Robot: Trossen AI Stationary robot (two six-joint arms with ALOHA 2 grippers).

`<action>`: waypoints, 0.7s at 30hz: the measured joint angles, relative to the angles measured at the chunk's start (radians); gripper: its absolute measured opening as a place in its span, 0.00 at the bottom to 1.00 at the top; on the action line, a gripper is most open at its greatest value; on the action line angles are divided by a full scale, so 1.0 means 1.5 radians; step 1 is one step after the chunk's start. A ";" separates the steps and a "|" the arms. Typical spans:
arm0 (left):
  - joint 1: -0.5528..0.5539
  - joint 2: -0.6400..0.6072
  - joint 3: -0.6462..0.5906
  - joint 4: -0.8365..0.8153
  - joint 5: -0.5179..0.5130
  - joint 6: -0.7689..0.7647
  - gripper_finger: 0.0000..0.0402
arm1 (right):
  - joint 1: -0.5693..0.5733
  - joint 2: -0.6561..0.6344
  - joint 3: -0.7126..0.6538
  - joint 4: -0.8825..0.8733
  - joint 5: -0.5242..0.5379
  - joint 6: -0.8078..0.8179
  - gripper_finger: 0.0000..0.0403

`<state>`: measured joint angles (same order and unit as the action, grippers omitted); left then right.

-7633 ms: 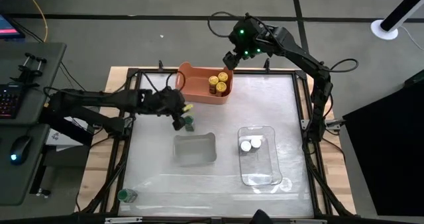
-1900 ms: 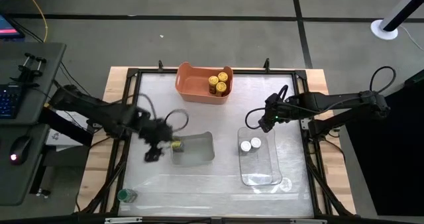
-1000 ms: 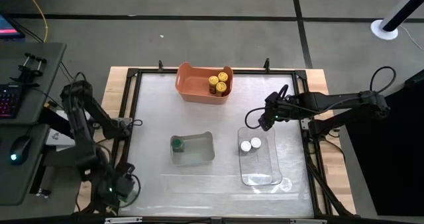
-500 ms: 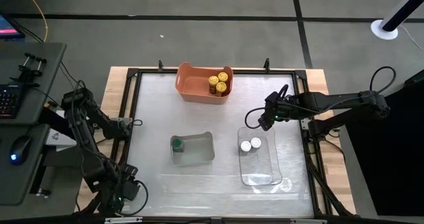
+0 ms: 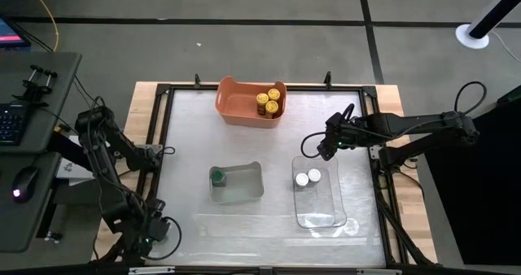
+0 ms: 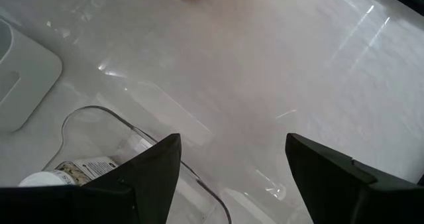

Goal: Sort spices by type
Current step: Put the green seasoning bottle into the gray bin

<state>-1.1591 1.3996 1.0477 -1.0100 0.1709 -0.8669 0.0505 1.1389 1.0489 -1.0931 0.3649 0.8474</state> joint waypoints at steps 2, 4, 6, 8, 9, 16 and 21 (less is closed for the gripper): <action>0.000 -0.002 0.000 0.007 0.001 0.005 0.62 | 0.000 0.000 0.000 0.000 0.000 0.000 0.66; 0.000 -0.003 0.000 0.022 0.002 0.016 0.62 | 0.000 0.000 0.000 0.000 0.000 0.000 0.66; 0.000 -0.001 0.001 0.030 0.002 0.027 0.62 | 0.000 0.000 0.000 0.000 0.000 0.005 0.66; -0.002 0.003 0.000 0.030 0.003 0.027 0.62 | 0.000 0.000 0.000 0.000 0.000 0.005 0.66; -0.003 0.004 -0.003 0.030 0.003 0.022 0.62 | 0.000 0.000 0.000 0.000 0.001 0.005 0.66; -0.004 0.007 -0.025 0.042 0.005 -0.013 0.62 | 0.000 0.000 0.000 0.000 0.003 0.005 0.66; -0.004 0.007 -0.035 0.049 0.002 -0.015 0.62 | 0.000 0.000 0.000 0.000 0.004 0.005 0.66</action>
<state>-1.1656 1.4101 0.9947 -0.9364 0.1737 -0.8886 0.0505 1.1389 1.0489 -1.0931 0.3704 0.8551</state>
